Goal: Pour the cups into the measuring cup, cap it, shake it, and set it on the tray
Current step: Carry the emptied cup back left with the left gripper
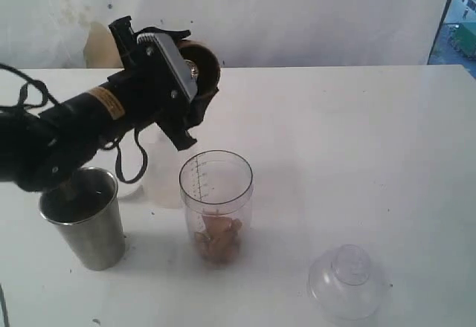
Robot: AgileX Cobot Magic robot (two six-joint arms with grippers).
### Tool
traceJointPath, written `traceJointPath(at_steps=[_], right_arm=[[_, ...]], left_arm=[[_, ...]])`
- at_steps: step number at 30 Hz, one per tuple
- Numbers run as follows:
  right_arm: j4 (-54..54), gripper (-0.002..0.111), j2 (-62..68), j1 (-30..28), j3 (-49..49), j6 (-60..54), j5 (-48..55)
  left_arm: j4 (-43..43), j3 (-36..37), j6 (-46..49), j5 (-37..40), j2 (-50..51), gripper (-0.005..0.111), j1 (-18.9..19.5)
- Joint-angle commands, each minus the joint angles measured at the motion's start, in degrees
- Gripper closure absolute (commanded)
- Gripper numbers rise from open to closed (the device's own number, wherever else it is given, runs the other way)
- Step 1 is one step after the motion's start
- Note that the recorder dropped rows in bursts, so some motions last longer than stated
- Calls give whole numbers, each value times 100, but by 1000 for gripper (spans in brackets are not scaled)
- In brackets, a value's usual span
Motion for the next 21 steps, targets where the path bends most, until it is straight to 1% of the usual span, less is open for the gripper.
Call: traceJointPath(at_steps=[1, 2, 5, 7, 8, 10, 12, 15, 17, 18, 19, 20, 21], right_arm=[[-16, 107, -29, -24, 9, 24, -40], [-16, 107, -29, -24, 9, 24, -40], [-16, 107, -29, -24, 9, 24, -40], [-16, 107, -29, -24, 9, 24, -40], [-16, 107, -29, -24, 9, 24, -40], [-16, 107, -29, -24, 9, 24, -40], [-16, 107, -29, -24, 9, 24, -40], [-16, 107, -29, -24, 9, 24, -40], [-16, 107, -29, -24, 9, 24, -40], [-16, 107, -29, -24, 9, 24, -40], [-16, 107, -29, -24, 9, 24, -40], [-16, 107, -29, -24, 9, 24, -40], [-16, 107, -29, -24, 9, 24, -40]], left_arm=[[-499, -736, -1357, 1055, -33, 107, 352], [-499, -930, -1957, 1345, -33, 107, 538], [-461, -1068, -2749, 1591, -33, 107, 904], [-461, -1068, -3243, 1754, -33, 107, 1235], [-461, -1068, -3530, 1905, -33, 107, 1469], [-461, -1068, -3826, 2086, -33, 107, 1778], [-461, -1068, -3995, 2450, -33, 107, 2354], [-461, -1017, -4247, 2741, -21, 107, 2975], [-461, -803, -4415, 2543, -21, 107, 3288], [-461, -629, -4468, 2299, -21, 107, 3464], [-461, -274, -4695, 1709, -21, 107, 3776], [-433, 69, -4999, 1215, -11, 107, 4007], [-400, 195, -5151, 992, 1, 107, 4100]])
